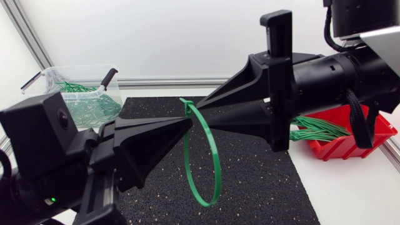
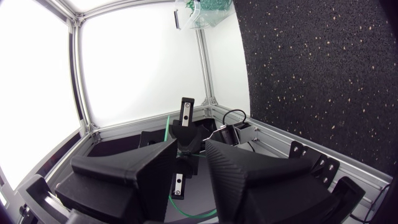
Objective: Take a green cable tie from the red box, thread the tail through the head to close it, then place it in the transparent bin on the left.
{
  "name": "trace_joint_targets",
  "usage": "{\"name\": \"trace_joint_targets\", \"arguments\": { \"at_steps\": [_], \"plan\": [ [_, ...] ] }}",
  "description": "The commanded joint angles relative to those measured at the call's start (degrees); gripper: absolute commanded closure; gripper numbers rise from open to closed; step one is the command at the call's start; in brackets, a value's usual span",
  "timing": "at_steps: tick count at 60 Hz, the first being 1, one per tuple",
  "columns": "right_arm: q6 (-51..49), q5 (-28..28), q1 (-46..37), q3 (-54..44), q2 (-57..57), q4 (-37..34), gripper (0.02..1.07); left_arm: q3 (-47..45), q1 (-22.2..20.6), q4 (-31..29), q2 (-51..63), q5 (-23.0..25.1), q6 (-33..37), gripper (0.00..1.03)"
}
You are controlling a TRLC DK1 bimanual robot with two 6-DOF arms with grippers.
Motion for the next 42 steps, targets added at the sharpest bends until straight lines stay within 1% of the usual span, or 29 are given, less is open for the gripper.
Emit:
{"name": "trace_joint_targets", "arguments": {
  "at_steps": [1,9,19,26,42],
  "plan": [
    [-1.4,0.3,-1.1,-0.8,-0.5,-0.6,0.60,-1.6,0.5,0.8,-0.6,0.6,-0.4,0.99],
    [-2.8,0.3,-2.6,0.4,0.6,-0.4,0.60,-2.3,0.4,0.8,-0.6,2.0,0.0,0.99],
    [-4.4,-0.1,-3.2,1.6,4.3,0.9,0.61,-2.8,0.1,0.8,-0.6,2.2,0.9,0.99],
    [-4.5,-0.1,-1.4,2.0,5.3,2.4,0.61,-3.0,0.2,0.8,-0.6,2.6,1.3,0.99],
    [-4.0,-0.2,1.2,3.8,5.5,3.1,0.61,-3.8,0.5,1.7,-0.6,2.7,2.3,0.99]
  ]
}}
